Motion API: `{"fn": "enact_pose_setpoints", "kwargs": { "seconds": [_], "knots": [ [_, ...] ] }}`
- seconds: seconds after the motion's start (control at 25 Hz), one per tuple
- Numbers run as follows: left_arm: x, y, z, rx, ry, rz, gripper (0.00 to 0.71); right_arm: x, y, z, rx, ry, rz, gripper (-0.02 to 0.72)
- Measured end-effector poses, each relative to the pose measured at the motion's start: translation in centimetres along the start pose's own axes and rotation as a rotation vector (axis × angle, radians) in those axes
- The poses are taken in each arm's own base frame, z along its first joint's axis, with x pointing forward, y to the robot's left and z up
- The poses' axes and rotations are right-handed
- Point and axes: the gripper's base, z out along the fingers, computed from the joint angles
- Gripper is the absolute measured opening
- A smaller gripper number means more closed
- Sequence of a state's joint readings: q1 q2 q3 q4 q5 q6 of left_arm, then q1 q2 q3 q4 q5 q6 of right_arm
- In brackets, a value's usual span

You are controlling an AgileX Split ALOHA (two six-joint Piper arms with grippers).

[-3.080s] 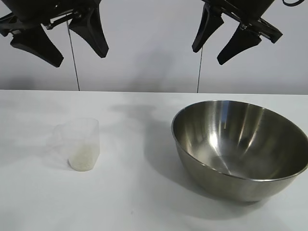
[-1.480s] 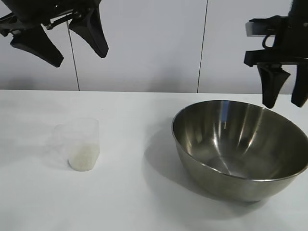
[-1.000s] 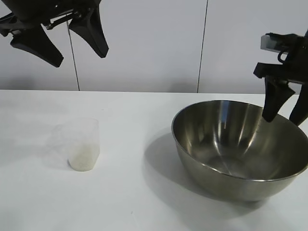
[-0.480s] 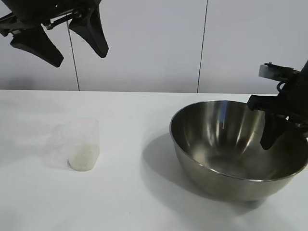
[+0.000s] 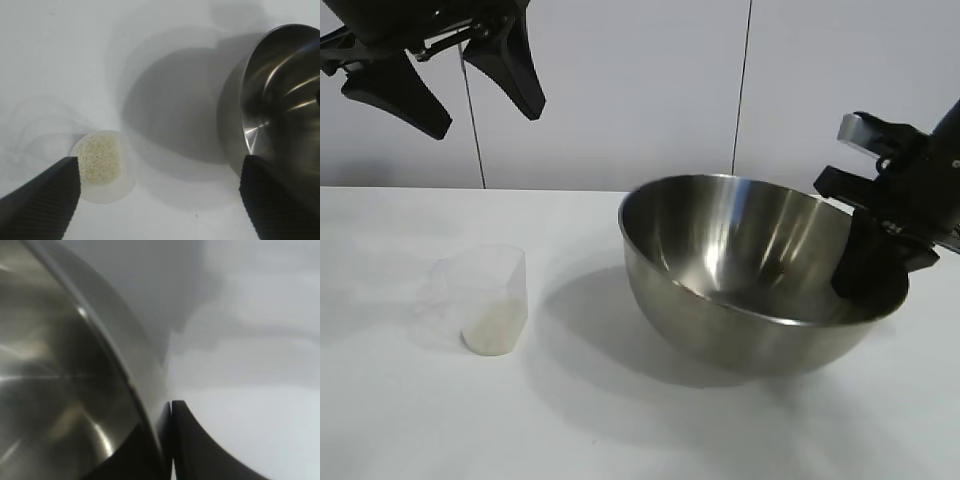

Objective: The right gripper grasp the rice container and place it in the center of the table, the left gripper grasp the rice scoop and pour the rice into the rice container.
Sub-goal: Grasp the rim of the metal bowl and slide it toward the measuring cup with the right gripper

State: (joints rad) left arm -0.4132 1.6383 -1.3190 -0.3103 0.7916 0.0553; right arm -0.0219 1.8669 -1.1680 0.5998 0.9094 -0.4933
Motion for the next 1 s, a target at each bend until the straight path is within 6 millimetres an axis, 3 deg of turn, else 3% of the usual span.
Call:
{"fn": "enact_pose_setpoints", "kwargs": {
  "seconds": [0.2, 0.48, 0.8, 1.0],
  "knots": [
    [0.0, 0.0, 0.0, 0.000, 0.000, 0.000, 0.627, -0.5, 1.4, 0.2, 0.011, -0.013, -0.011, 0.012],
    [0.0, 0.0, 0.0, 0.000, 0.000, 0.000, 0.627, -0.2, 6.1, 2.9, 0.074, -0.005, -0.066, 0.012],
    [0.0, 0.0, 0.0, 0.000, 0.000, 0.000, 0.627, -0.1, 5.5, 6.4, 0.141, 0.031, 0.010, 0.012],
    [0.0, 0.0, 0.0, 0.000, 0.000, 0.000, 0.627, -0.3, 5.5, 6.4, 0.142, 0.016, 0.030, 0.024]
  ]
}}
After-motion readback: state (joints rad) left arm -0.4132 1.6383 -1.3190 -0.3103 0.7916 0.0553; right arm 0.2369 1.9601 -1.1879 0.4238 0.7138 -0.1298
